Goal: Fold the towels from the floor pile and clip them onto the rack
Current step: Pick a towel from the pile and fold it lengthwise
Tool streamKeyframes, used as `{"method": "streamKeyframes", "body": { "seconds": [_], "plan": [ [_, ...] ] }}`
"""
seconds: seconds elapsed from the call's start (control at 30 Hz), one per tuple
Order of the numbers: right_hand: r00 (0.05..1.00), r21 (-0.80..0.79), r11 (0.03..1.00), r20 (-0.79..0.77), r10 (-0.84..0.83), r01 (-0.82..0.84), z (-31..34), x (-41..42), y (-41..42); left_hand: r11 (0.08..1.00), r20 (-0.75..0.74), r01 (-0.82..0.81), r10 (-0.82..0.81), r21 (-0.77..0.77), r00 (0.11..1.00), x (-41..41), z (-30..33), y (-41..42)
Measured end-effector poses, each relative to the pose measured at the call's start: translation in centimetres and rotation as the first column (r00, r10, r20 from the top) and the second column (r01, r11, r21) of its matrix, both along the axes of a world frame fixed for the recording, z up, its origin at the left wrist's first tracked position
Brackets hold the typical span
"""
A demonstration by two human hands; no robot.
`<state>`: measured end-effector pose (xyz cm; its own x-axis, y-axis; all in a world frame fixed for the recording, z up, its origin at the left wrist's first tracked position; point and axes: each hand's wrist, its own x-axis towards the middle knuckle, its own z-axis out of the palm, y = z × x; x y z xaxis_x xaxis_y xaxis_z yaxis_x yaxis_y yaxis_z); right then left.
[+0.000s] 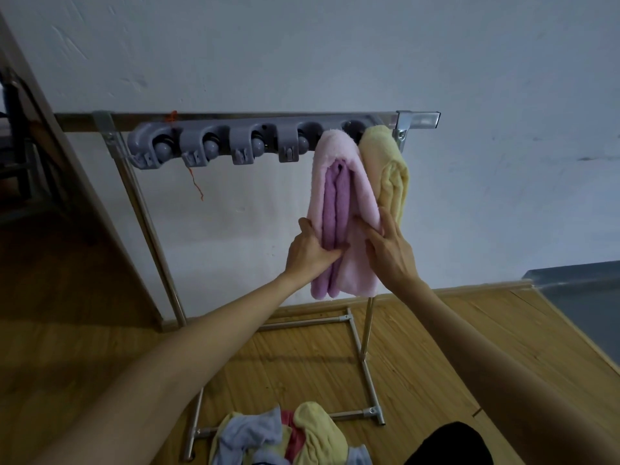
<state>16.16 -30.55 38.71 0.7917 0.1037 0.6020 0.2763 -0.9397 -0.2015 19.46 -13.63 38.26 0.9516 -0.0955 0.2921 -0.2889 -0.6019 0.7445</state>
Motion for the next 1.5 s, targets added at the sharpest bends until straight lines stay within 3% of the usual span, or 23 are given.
{"method": "streamKeyframes", "body": {
  "seconds": [0.17, 0.27, 0.33, 0.57, 0.7, 0.87, 0.97, 1.1, 1.3, 1.5],
  "plan": [
    [0.996, 0.135, 0.988, 0.059, 0.07, -0.078, -0.9, -0.5, 0.1, 0.998, -0.033, 0.005, -0.003, 0.07, 0.999, 1.3, -1.1, -0.3],
    [1.0, 0.411, 0.912, 0.021, -0.003, -0.006, -1.6, -0.6, 1.6, 0.997, -0.007, -0.034, 0.035, 0.074, 0.999, 1.8, -1.7, 1.3],
    [0.998, 0.507, 0.86, -0.034, -0.046, 0.057, -1.8, -0.5, 2.7, 0.988, 0.056, -0.078, 0.071, 0.135, 0.996, 1.9, -1.5, 2.7],
    [0.997, 0.388, 0.922, -0.055, 0.045, -0.02, -2.7, 0.2, 6.6, 0.916, 0.265, -0.198, 0.107, 0.349, 0.958, 1.3, 0.2, 6.0],
    [0.994, 0.377, 0.926, -0.104, 0.016, 0.025, -2.9, 1.7, 7.0, 0.9, 0.263, -0.186, 0.083, 0.394, 0.961, 1.0, 0.1, 6.0],
    [0.983, 0.365, 0.931, -0.174, 0.061, 0.007, -3.6, 2.1, 6.0, 0.957, 0.093, 0.084, -0.114, 0.278, 0.989, 0.6, -1.7, 5.0],
    [0.953, 0.377, 0.923, -0.298, 0.049, 0.071, -4.3, 1.8, 4.9, 0.964, -0.072, 0.206, -0.197, 0.167, 0.978, 0.4, -3.4, 4.8],
    [0.875, 0.394, 0.911, -0.475, 0.09, 0.12, -6.8, 1.5, 3.4, 0.939, -0.235, 0.312, -0.275, 0.142, 0.932, 0.0, -6.1, 5.4],
    [0.746, 0.361, 0.921, -0.652, 0.135, 0.149, -14.7, -0.9, 2.5, 0.955, -0.422, 0.246, -0.155, 0.169, 0.893, -2.3, -13.8, 7.2],
    [0.493, 0.173, 0.982, -0.862, 0.116, 0.071, -24.4, -5.3, 4.5, 0.906, -0.651, 0.297, -0.033, 0.3, 0.758, -8.3, -26.5, 12.2]
  ]
}}
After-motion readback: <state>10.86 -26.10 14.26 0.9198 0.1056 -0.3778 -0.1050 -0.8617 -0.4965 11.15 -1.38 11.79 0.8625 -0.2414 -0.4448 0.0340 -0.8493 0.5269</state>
